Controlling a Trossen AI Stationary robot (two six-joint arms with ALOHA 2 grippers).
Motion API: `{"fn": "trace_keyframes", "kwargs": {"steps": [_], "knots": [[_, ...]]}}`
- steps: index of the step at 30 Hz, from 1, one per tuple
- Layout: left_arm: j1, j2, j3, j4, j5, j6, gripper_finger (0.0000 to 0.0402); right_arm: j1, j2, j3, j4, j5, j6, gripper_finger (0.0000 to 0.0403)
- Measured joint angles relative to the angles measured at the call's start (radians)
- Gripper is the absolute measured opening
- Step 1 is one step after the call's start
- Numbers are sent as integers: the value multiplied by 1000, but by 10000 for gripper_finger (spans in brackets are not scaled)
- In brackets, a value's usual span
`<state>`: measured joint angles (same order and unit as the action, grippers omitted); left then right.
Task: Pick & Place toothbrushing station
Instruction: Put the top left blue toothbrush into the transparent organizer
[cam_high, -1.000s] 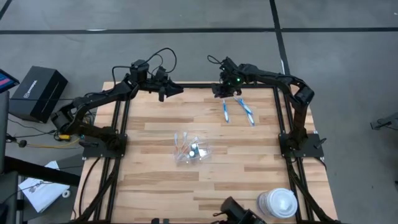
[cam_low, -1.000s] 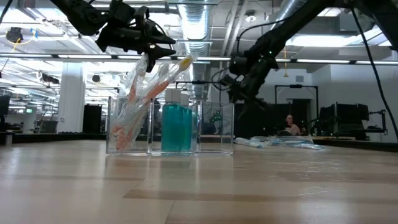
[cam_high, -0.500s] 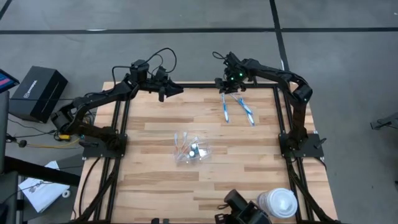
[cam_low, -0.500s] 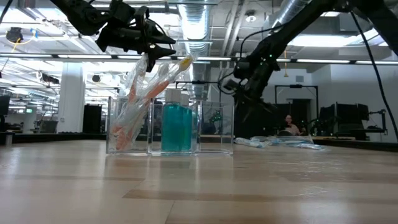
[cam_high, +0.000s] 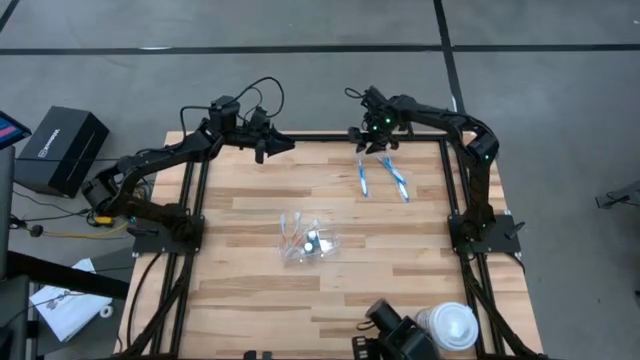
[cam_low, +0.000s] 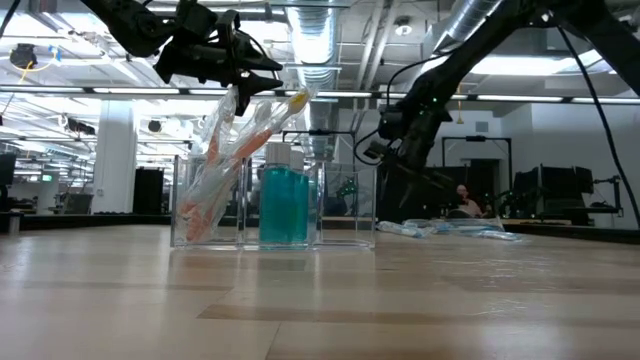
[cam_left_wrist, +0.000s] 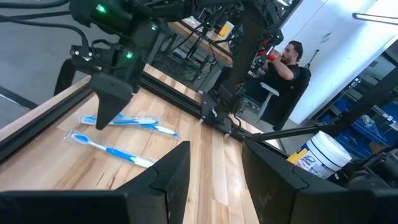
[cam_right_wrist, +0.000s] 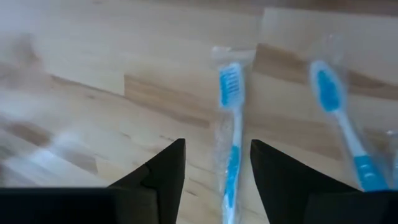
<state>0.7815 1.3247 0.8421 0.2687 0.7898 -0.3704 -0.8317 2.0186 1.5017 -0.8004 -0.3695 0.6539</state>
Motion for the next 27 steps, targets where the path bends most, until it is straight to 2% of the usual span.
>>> {"fn": "trace_keyframes", "kwargs": {"steps": [11,17,23,27], "knots": [[0,20,-1,-4,5,24,140,-1,31,3,66,-31,24,164],[0,43,-1,-2,32,25,140,-9,103,27,0,-50,20,160],[2,43,-1,1,36,25,140,1,180,94,0,-97,14,159],[2,43,-1,1,39,23,140,7,225,172,-85,-71,-42,142]]}}
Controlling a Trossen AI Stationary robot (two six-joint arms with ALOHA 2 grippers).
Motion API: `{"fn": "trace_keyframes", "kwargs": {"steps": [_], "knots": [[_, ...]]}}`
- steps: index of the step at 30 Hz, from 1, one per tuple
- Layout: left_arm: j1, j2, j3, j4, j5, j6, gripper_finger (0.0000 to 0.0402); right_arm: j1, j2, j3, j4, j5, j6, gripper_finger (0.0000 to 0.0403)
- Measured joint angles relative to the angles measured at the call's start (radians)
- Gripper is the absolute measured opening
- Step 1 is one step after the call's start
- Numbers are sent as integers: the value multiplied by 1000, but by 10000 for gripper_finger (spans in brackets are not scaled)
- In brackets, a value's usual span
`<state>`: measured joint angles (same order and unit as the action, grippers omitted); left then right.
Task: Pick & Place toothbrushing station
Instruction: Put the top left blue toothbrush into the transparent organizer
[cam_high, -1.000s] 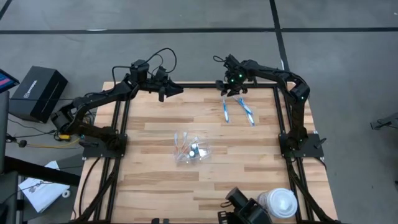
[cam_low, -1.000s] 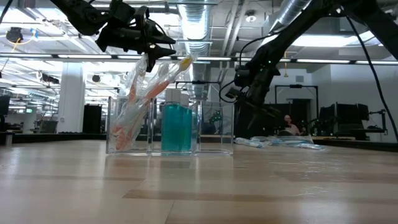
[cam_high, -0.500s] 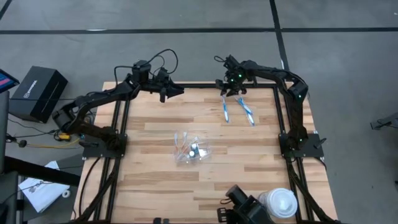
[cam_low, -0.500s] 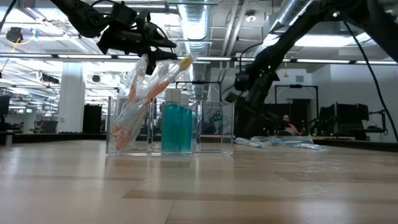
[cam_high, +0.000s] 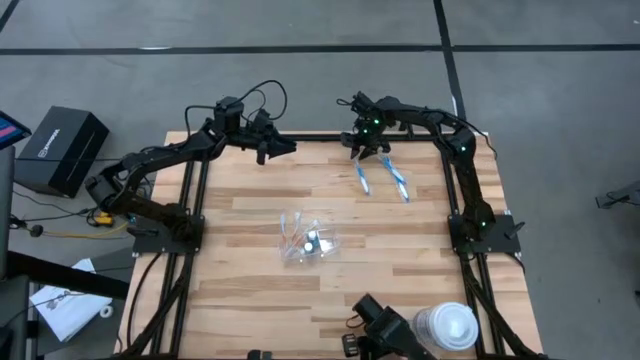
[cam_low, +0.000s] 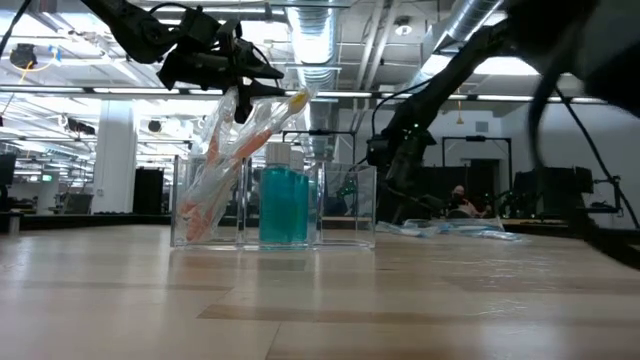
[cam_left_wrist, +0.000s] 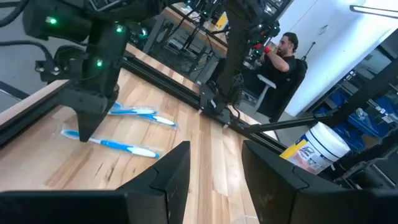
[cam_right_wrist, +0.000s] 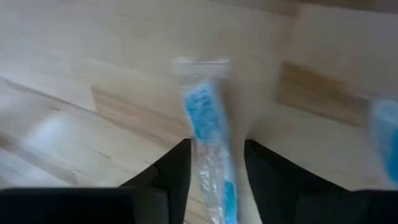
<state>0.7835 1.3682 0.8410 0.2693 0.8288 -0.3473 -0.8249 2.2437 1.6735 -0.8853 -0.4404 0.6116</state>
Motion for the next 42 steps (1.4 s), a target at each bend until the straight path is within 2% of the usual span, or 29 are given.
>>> {"fn": "trace_keyframes", "kwargs": {"steps": [9,14,18,26,30,33,37,42], "knots": [[1,0,0,0,0,2,140,-3,57,141,-76,16,-104,9],[3,0,0,0,0,3,140,-10,57,165,-79,12,-122,3],[5,0,0,0,0,8,140,-13,56,216,-80,-33,-139,1],[34,0,0,0,-1,13,140,5,52,464,-85,-93,-195,0],[55,0,0,1,-1,12,140,16,3,560,-58,-107,-226,0],[66,0,0,2,-1,11,140,38,-85,569,-30,-107,-289,0],[69,0,0,21,-5,11,140,111,-237,568,103,-21,-325,0],[64,0,1,106,-6,-21,140,229,-438,465,397,206,-327,0]]}}
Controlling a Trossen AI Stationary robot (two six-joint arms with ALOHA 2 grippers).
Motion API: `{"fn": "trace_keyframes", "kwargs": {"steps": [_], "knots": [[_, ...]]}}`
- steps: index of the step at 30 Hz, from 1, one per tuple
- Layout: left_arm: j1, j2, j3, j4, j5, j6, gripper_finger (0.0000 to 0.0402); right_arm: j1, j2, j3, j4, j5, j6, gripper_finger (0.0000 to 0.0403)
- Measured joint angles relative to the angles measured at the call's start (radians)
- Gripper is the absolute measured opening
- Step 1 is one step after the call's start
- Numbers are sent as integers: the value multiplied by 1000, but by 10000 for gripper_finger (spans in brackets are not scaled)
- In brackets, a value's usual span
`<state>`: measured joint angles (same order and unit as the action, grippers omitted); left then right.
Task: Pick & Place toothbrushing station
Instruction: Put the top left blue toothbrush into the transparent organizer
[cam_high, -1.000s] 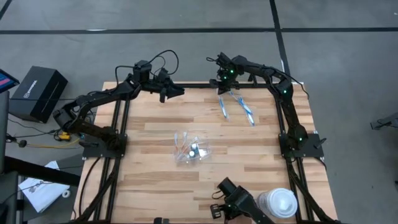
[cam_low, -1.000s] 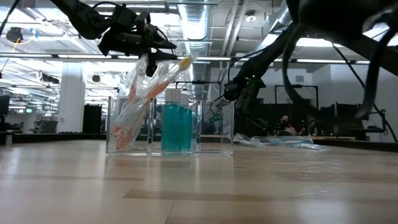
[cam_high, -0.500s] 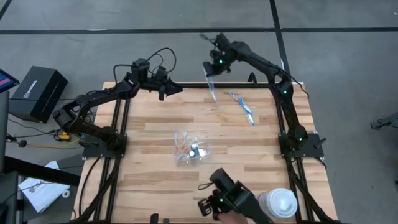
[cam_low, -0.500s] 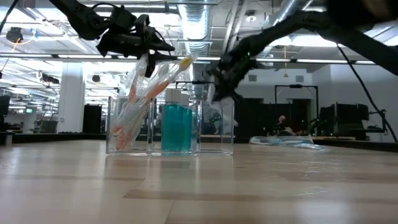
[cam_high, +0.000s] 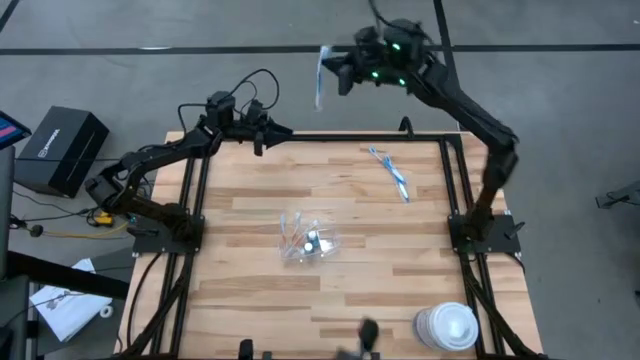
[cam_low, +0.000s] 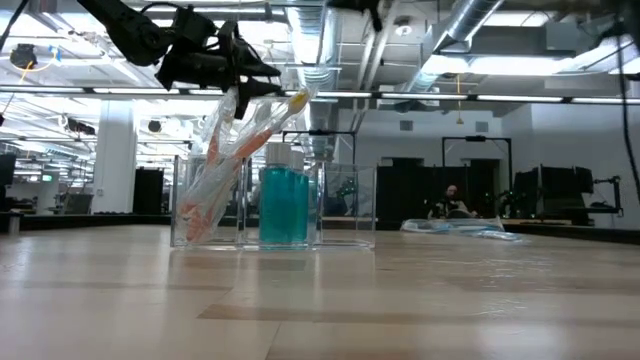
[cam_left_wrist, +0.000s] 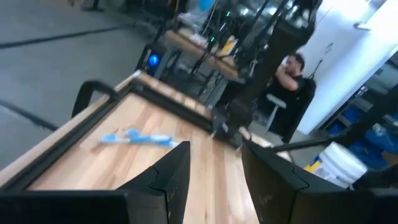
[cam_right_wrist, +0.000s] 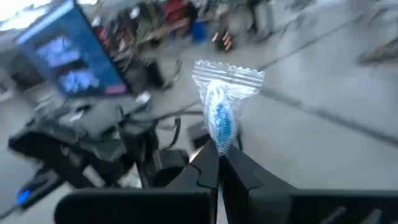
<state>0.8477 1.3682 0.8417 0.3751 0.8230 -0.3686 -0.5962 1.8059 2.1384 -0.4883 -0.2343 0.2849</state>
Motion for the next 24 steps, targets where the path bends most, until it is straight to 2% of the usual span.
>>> {"fn": "trace_keyframes", "kwargs": {"steps": [5,8,13,17,24], "knots": [[-8,-48,7,157,37,-92,140,143,-212,-247,50,279,20,0],[-19,-111,35,163,37,-82,137,242,-344,-465,195,430,60,0],[-19,-248,68,140,-38,-85,115,381,-514,-830,496,626,120,0],[-35,-359,71,32,-103,-56,97,434,-595,-1002,603,662,135,0],[-155,-446,70,-61,-189,-61,93,513,-649,-1063,601,653,97,0]]}}
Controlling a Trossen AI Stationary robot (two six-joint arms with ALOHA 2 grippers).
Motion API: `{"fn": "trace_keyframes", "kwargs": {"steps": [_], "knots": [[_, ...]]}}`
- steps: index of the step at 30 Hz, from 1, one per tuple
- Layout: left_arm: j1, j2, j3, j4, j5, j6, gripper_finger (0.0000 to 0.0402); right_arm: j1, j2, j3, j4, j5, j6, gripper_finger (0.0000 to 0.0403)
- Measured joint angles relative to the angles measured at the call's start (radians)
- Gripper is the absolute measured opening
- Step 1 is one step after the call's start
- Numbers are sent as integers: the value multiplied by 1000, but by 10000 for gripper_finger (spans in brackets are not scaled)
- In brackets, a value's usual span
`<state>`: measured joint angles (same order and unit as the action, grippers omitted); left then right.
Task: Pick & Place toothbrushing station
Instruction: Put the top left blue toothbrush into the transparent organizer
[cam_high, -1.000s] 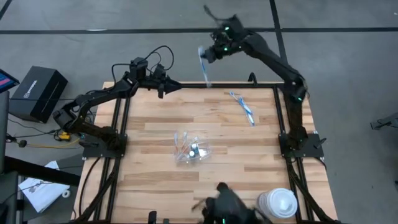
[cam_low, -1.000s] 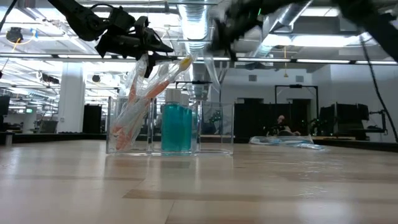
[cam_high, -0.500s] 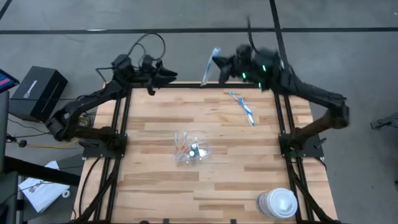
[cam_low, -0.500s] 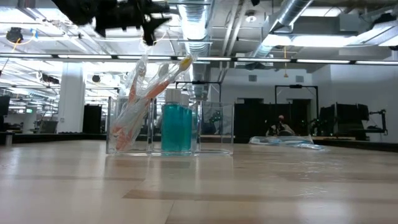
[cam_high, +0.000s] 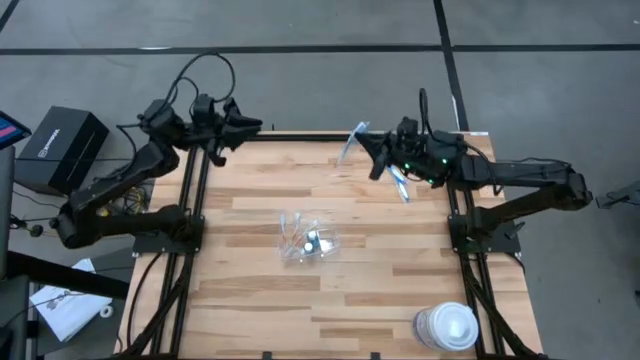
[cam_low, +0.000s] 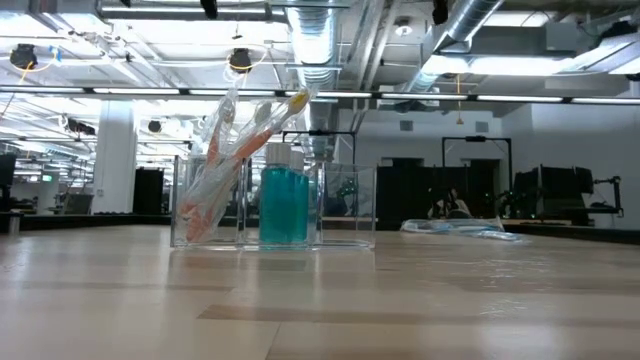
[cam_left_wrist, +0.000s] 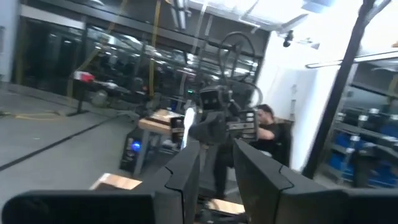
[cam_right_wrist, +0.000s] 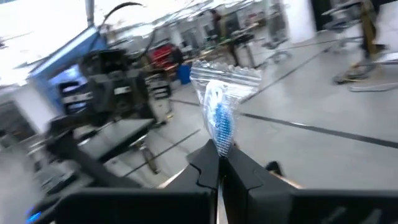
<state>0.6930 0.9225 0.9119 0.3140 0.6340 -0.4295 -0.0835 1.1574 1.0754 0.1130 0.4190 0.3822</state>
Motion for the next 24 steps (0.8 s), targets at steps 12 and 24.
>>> {"fn": "trace_keyframes", "kwargs": {"steps": [12,24], "knots": [[-343,-11,-2,-175,-268,121,92,312,15,-104,-4,202,38,0],[-457,-7,-1,-177,-410,160,92,357,0,-357,222,231,128,0]]}}
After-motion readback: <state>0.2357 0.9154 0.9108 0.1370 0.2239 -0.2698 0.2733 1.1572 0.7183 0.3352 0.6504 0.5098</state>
